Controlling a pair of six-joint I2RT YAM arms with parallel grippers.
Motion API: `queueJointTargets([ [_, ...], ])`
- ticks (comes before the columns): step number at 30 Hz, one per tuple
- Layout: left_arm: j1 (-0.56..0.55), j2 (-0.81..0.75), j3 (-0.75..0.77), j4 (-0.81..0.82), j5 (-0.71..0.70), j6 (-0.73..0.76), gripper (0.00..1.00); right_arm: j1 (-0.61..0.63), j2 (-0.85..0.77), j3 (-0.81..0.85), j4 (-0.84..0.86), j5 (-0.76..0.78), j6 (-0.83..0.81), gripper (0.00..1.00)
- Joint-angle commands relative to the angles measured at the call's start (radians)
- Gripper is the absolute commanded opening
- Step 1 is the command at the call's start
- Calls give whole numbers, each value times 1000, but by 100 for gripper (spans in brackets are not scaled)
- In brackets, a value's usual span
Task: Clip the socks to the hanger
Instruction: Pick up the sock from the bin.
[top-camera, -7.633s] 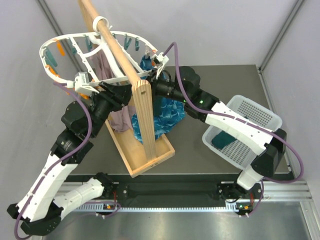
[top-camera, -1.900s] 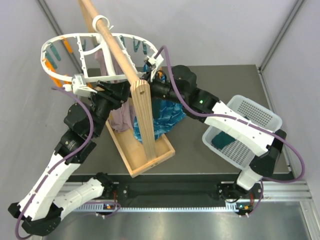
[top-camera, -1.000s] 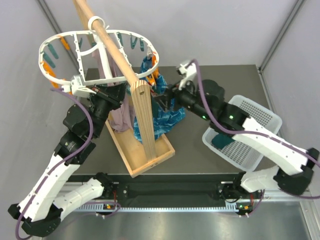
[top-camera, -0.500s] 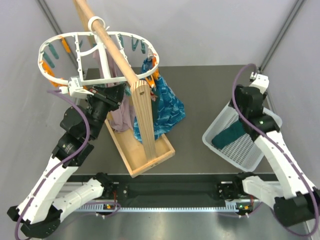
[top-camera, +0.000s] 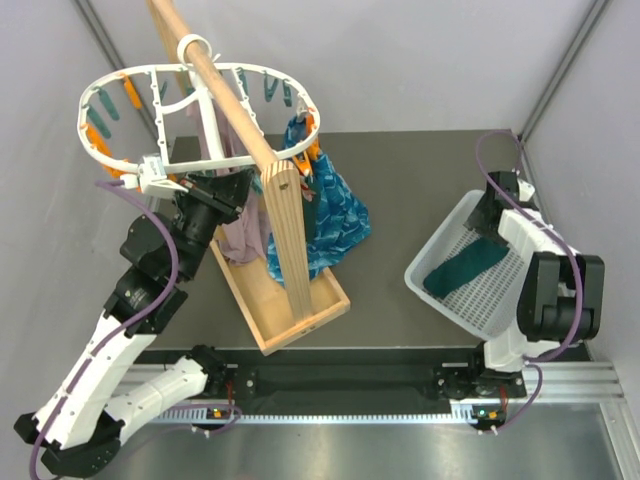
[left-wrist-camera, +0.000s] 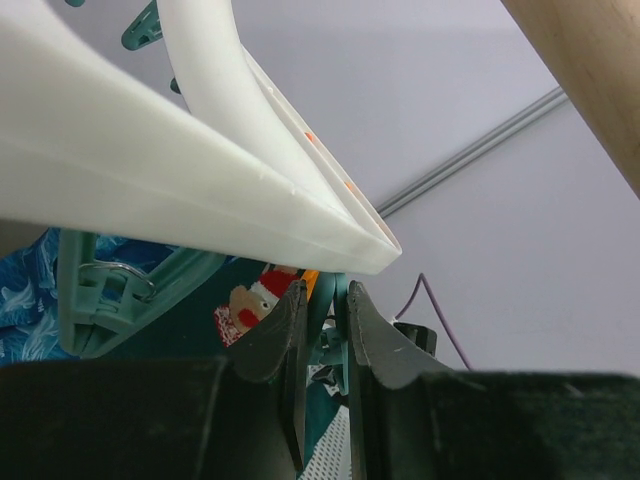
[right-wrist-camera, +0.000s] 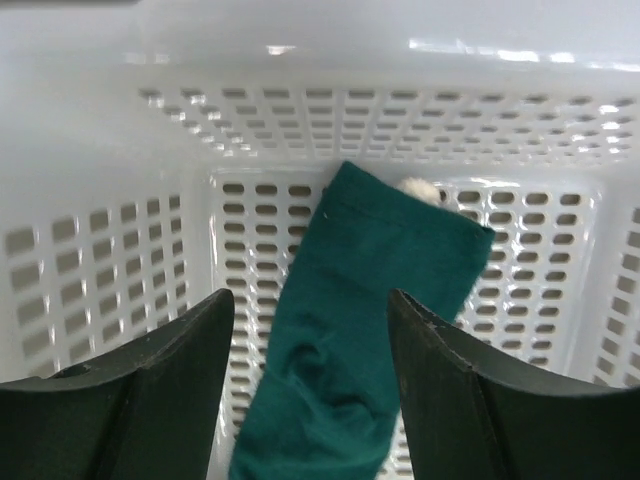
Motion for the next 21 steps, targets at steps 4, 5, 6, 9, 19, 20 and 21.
queueJointTargets([
  [4,-1,-14,-10,-34,32,-21,0,-4,96,47,58,25,116,60],
  [5,-3,-14,-8,-36,32,-19,0,-4,103,41,67,20,120,60],
  [6,-3,-12,-7,-37,38,-18,0,-6,110,35,79,9,125,59],
  [9,-3,-17,-2,-51,36,-15,0,-6,134,24,79,8,137,56],
  [19,-3,-26,-8,-56,49,-22,0,-6,131,-23,75,31,147,36],
  [20,-3,-24,-5,-53,50,-21,0,-8,131,-25,75,32,147,32],
  [21,-3,-23,-7,-56,50,-21,0,-8,130,-23,75,29,136,27],
])
